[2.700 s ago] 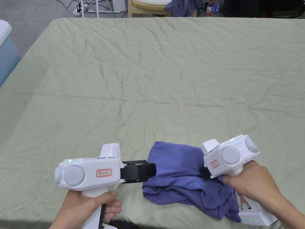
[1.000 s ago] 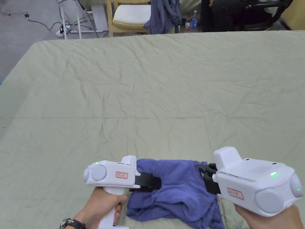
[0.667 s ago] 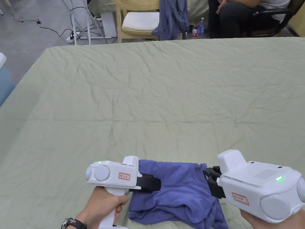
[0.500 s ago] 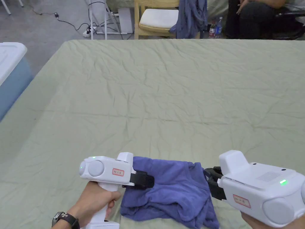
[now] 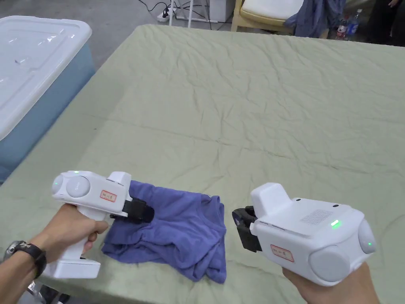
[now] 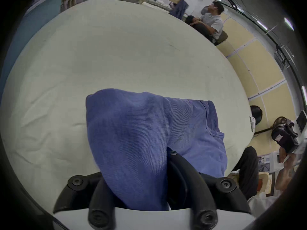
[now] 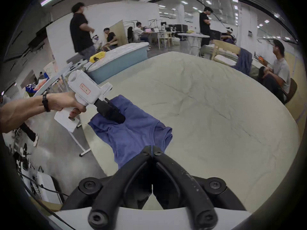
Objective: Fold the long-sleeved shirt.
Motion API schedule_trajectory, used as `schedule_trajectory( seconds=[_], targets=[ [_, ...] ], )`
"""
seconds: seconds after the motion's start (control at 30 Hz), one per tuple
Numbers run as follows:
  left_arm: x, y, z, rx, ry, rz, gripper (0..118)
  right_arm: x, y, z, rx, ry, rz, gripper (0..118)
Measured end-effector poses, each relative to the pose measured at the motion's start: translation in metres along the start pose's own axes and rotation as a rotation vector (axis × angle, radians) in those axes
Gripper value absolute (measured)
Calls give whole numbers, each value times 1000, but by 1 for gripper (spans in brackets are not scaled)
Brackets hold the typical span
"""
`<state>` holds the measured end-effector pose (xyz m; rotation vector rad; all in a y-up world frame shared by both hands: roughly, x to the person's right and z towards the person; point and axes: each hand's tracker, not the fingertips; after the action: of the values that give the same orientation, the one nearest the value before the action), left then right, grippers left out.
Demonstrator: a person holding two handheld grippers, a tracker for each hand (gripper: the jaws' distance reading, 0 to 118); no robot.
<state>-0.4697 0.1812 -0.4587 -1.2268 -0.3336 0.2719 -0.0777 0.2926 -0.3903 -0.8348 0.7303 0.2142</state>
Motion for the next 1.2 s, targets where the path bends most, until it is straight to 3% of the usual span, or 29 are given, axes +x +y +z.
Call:
schedule_trajectory(
  seconds=[0.3, 0.73, 0.77, 0.87, 0.9, 1.0, 1.2],
  targets=[
    [-55, 17, 36, -32, 103, 0, 21, -31, 29, -36, -1, 65, 38, 0],
    [-108, 23, 69, -59, 261, 49, 22, -30, 26, -50, -31, 68, 28, 0],
    [-108, 21, 67, -56, 261, 57, 28, -31, 26, -50, -31, 69, 27, 0],
    [-96, 16, 60, -48, 375, -35, 79, -31, 26, -48, -30, 67, 23, 0],
    [-94, 13, 60, -39, 432, -45, 86, -32, 26, -47, -30, 69, 24, 0],
    [-92, 10, 66, -43, 483, -8, 95, -32, 25, -41, -25, 68, 24, 0],
    [-59, -9, 98, 148, 504, 66, 95, -30, 23, -17, 17, 65, 7, 0]
  ],
)
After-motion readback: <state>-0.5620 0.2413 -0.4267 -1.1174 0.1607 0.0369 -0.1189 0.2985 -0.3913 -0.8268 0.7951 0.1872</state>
